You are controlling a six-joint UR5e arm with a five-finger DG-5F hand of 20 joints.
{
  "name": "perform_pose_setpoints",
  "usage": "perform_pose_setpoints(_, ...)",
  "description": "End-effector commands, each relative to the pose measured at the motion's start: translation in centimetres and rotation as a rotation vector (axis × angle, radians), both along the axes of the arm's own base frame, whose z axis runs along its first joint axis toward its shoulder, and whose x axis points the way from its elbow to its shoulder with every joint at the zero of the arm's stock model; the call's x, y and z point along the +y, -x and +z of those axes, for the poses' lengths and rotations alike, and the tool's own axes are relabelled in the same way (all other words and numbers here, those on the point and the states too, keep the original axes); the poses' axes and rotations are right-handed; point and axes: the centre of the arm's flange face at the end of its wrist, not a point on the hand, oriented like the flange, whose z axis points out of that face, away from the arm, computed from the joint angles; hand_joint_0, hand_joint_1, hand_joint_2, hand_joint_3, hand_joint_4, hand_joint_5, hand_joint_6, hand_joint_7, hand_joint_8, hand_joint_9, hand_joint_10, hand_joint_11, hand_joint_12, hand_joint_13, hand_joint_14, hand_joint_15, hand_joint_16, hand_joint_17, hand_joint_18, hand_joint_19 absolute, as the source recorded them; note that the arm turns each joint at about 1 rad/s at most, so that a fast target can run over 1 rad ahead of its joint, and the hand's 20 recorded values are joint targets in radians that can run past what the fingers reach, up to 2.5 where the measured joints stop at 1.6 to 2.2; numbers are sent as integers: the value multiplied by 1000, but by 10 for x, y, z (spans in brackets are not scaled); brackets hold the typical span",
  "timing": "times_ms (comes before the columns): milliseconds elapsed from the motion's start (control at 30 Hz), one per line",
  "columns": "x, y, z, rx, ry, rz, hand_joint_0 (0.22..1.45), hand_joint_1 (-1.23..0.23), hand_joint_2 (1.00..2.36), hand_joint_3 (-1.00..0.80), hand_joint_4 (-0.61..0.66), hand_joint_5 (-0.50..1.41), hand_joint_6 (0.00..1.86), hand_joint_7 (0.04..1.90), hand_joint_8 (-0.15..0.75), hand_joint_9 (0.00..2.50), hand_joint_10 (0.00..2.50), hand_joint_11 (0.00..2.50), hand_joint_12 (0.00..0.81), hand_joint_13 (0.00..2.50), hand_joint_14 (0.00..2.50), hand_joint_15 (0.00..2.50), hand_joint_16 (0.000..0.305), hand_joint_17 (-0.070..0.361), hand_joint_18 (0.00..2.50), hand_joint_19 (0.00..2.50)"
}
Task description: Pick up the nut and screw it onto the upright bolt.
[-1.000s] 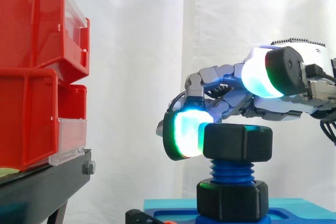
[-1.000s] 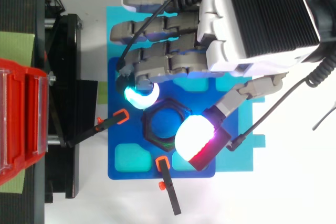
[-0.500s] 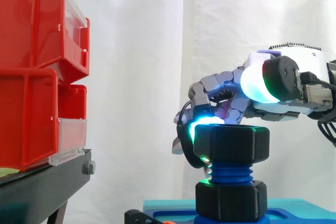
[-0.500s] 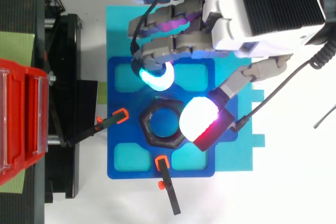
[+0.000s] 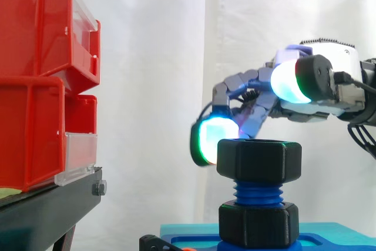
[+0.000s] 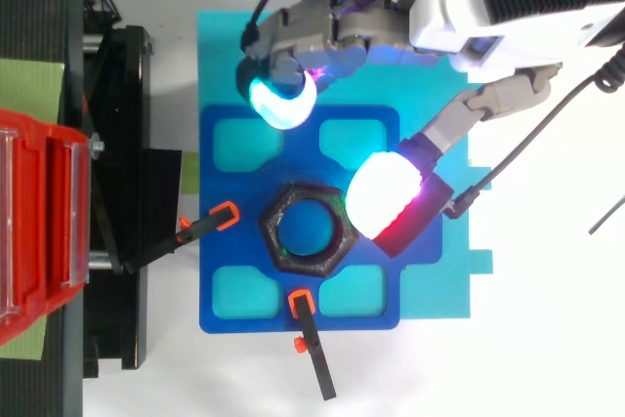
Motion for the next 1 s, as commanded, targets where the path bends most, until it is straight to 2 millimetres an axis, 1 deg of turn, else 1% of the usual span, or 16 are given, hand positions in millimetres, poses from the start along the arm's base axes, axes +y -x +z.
perform_pose_setpoints(0,-1,-4,9,-18,4,7,493,-240,1000,-500,286,-102,503,855,236,813,0,0,232,705,0,0,22,50,366,0)
perform_pose_setpoints(33,-2,-5,15,-30,4,10,492,-241,1000,-500,273,-109,503,824,238,790,0,0,236,683,0,0,24,55,349,0)
perform_pose_setpoints(67,-2,-6,15,-30,4,11,491,-242,1000,-500,268,-113,503,794,229,731,0,0,244,607,0,0,29,65,293,0)
perform_pose_setpoints(133,-2,-8,22,-46,9,19,485,-241,1000,-500,271,-103,503,767,219,658,0,0,258,413,0,0,31,69,60,0)
perform_pose_setpoints(167,-1,-8,23,-47,9,23,482,-241,1000,-500,263,-101,502,754,206,610,0,0,263,306,0,0,31,71,0,0)
perform_pose_setpoints(200,2,-9,23,-49,10,28,479,-239,1000,-500,256,-100,502,742,202,592,0,0,272,258,0,0,33,73,0,0)
perform_pose_setpoints(267,4,-9,21,-47,9,29,469,-226,1000,-500,249,-121,502,707,197,457,0,0,296,115,0,0,37,83,0,0)
perform_pose_setpoints(333,8,-10,21,-47,8,32,463,-218,1000,-500,232,-135,502,683,196,403,0,0,300,71,0,0,39,87,0,0)
perform_pose_setpoints(367,10,-11,22,-51,8,35,458,-193,1000,-500,214,-148,502,671,189,318,0,0,308,20,0,0,41,93,0,0)
perform_pose_setpoints(400,16,-12,22,-49,8,42,456,-190,1000,-500,213,-154,502,667,191,297,0,0,310,9,0,0,42,93,0,0)
perform_pose_setpoints(433,26,-13,21,-40,8,51,453,-183,1000,-500,199,-165,502,655,193,258,0,0,315,0,0,0,43,97,0,0)
perform_pose_setpoints(500,33,-13,20,-30,4,60,449,-172,1000,-500,176,-181,501,636,186,205,0,0,321,0,0,0,45,102,0,0)
perform_pose_setpoints(533,33,-13,20,-30,4,60,447,-167,1000,-500,158,-192,501,628,187,176,0,0,323,0,0,0,46,105,0,0)
perform_pose_setpoints(633,42,-14,18,-20,1,61,446,-159,1000,-500,155,-200,501,619,188,144,0,0,327,0,0,0,47,106,0,0)
perform_pose_setpoints(833,58,-15,16,5,-6,54,446,-156,1000,-500,153,-202,501,618,191,140,0,0,329,0,0,0,48,107,0,0)
perform_pose_setpoints(967,65,-14,9,25,-8,49,447,-156,1000,-500,159,-201,501,625,194,145,0,0,333,0,0,0,48,107,0,0)
